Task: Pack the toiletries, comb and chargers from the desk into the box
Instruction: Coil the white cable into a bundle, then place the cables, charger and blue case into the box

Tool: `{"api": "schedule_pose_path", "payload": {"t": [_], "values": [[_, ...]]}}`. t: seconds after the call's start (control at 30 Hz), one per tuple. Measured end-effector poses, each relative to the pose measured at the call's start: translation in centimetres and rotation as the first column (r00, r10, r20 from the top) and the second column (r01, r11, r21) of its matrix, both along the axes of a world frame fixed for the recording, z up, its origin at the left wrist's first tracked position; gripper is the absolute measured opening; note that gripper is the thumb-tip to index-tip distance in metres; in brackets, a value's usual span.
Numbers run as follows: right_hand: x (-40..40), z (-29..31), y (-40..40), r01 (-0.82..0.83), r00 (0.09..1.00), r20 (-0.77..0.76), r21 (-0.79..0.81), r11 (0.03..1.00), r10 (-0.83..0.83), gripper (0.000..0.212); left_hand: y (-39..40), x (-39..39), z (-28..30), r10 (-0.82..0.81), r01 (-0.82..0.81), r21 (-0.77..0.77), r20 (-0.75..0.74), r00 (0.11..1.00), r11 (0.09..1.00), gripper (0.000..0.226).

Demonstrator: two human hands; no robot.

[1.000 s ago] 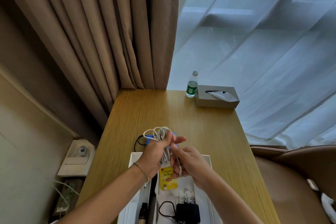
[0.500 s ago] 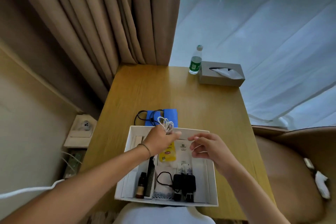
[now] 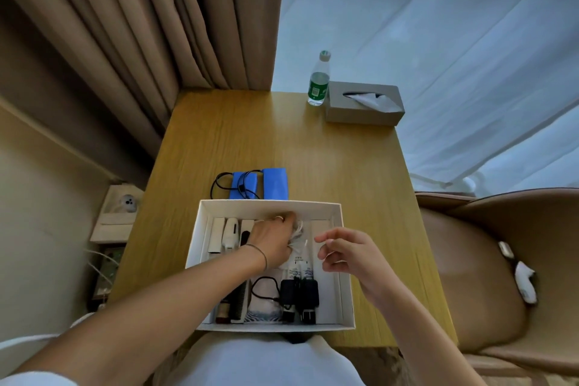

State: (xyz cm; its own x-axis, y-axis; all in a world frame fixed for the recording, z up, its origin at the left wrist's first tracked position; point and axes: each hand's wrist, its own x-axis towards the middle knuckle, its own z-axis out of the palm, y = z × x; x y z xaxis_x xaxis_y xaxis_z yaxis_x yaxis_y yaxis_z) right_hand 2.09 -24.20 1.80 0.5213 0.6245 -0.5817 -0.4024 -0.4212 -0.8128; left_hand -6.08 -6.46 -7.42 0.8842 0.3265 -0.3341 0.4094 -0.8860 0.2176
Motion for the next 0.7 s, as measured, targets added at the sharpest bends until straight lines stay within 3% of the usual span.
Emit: {"api": "schedule_pose_path", "payload": {"t": [0.33, 0.47, 0.6, 0.7], "values": [[-0.8, -0.1, -0.5, 0.002, 1.0, 0.005, -0.002, 1.0, -0.002, 0.025, 0.3, -1.0, -1.0, -0.133, 0.128, 0.113, 0.041, 0.99, 0.985, 0.088], [-0.8, 0.0, 0.2, 0.018, 0.999, 0.04, 0.002, 1.0, -0.018, 0.025, 0.7, -1.4, 1.0, -0.077, 0.077, 0.039, 0.012, 0.997, 0.996, 0.106], [-0.5, 0.4, 1.8, 0.039, 0.993, 0.111, 0.037, 0.999, -0.043, 0.03, 1.1, -2.8, 3.2, -0.043, 0.039, 0.032, 0.137, 0.99, 0.999, 0.095], [0.2, 0.9, 3.8, 0.039, 0.988, 0.147, 0.07, 0.997, -0.049, 0.031, 2.0, -3.9, 5.2, 0.052, -0.03, -0.081, 0.282, 0.958, 0.996, 0.074]]}}
